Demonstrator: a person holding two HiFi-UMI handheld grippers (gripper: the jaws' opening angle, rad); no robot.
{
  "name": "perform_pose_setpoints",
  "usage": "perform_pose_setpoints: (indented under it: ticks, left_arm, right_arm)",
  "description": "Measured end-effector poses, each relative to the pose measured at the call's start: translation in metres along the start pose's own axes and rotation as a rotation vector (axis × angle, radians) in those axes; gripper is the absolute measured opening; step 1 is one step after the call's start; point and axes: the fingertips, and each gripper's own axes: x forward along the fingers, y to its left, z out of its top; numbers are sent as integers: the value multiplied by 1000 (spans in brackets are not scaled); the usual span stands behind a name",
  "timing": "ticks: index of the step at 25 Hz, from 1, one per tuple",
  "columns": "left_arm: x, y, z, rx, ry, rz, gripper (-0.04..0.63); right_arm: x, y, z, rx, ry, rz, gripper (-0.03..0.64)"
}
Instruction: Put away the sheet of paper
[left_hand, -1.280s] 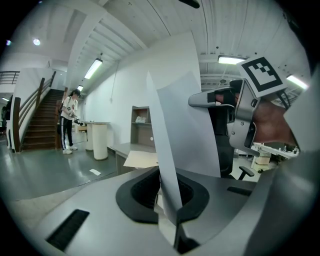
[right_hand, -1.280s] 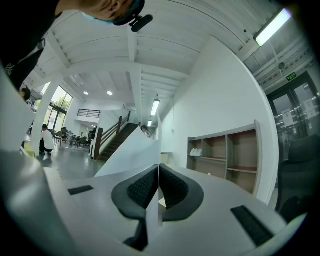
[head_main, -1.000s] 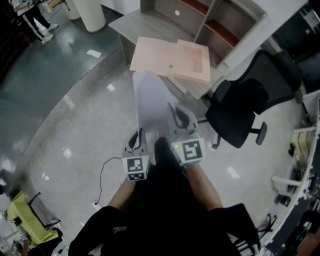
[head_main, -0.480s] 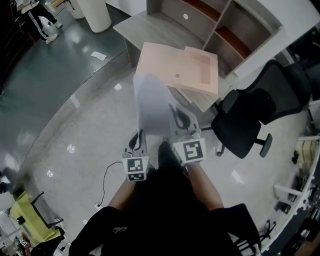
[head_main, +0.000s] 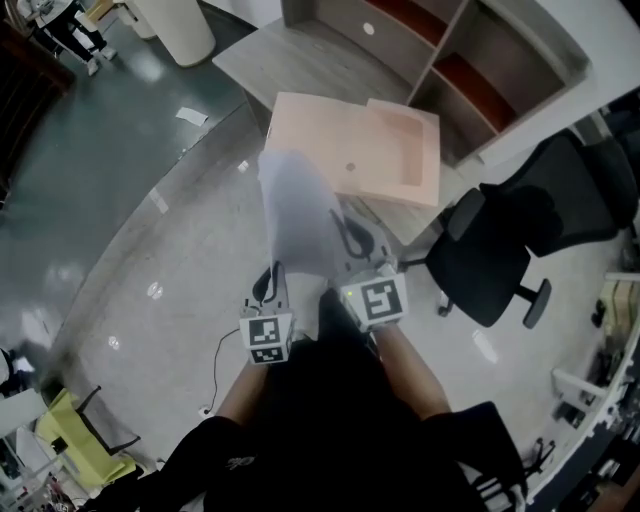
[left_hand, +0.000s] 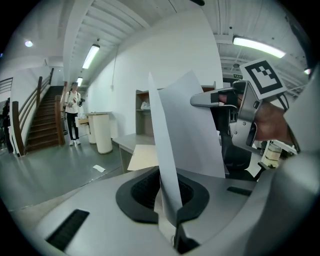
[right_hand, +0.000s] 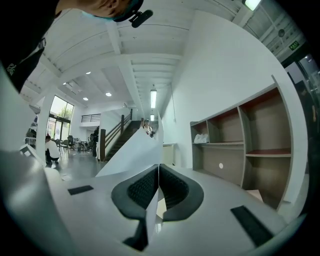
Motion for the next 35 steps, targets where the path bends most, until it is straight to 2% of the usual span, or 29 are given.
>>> perform_pose_setpoints:
  ticks: [7,16,24,35]
  left_arm:
    - [46,-2,14,16,53,13,46]
    - [95,-12,28,-29,91,18,46]
    - [127,7,42,-58,117,29,46]
    - [196,45,45,-95,207,-54,46]
  right_arm:
    - [27,-49,-11,40,24,17,17]
    - [56,-98,-23,68,54,24,18]
    - [88,-126,-42,108,124,-1,18]
    - [162,-155,-80,136,248,-57,18]
